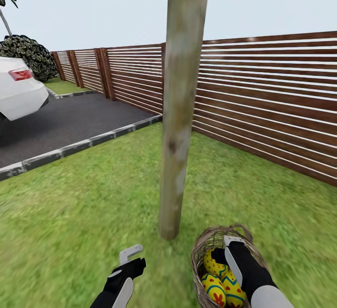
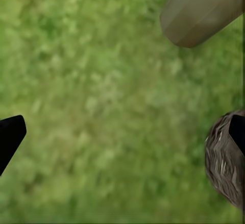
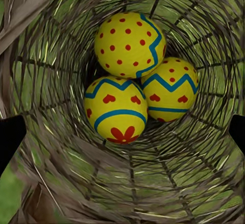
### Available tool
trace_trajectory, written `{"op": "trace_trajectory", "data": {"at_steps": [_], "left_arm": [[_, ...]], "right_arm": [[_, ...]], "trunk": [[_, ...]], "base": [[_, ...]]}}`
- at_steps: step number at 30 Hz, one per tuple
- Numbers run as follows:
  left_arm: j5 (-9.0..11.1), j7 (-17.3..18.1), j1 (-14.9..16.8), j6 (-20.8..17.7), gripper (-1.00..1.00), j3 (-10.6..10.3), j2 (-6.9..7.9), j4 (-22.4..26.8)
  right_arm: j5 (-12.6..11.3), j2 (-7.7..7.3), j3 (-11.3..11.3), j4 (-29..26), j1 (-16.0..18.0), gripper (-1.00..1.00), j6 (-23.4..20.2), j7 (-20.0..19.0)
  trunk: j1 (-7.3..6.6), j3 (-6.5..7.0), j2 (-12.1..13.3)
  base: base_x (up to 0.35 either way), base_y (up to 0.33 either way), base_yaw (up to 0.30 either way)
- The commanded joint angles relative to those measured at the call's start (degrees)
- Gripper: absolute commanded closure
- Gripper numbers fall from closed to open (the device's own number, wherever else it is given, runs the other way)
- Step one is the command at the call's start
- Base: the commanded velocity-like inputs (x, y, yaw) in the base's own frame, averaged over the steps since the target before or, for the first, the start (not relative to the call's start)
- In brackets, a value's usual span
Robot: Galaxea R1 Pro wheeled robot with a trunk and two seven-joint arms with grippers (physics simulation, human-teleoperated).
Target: Take the three Easter eggs out of the wicker basket on the lawn in the garden, then place them on the lawn next to a single tree (choose any tree) so that all three eggs are next to the same tree and none are left in the basket.
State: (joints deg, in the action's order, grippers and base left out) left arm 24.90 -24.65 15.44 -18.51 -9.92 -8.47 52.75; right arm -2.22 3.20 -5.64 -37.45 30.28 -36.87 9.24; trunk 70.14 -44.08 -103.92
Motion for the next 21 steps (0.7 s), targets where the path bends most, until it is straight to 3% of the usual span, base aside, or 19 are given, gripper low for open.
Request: {"op": "trace_trajectory", "data": {"at_steps": [1,8,21], "left_arm": [[0.49,-0.48,0.03,-0.16,-1.0,-0.16,0.03,0.09],[0.46,-0.55,0.03,-0.21,-1.0,-0.22,0.01,0.14],[0.42,-0.61,0.03,-0.21,-1.0,-0.27,-0.16,0.16]], "right_arm": [[-0.25,0.05,-0.17,-0.08,0.03,-1.0,-0.21,0.25],[-0.24,0.02,-0.17,-0.08,0.03,-1.0,-0.23,0.25],[-0.24,-0.15,-0.17,-0.08,0.02,-1.0,-0.22,0.25]], "trunk": [[0.01,-0.06,-0.03],[0.01,-0.06,-0.03],[2.87,-2.39,-5.24]], "base": [[0.14,-0.083,0.0],[0.051,-0.03,0.0],[0.003,-0.002,0.0]]}}
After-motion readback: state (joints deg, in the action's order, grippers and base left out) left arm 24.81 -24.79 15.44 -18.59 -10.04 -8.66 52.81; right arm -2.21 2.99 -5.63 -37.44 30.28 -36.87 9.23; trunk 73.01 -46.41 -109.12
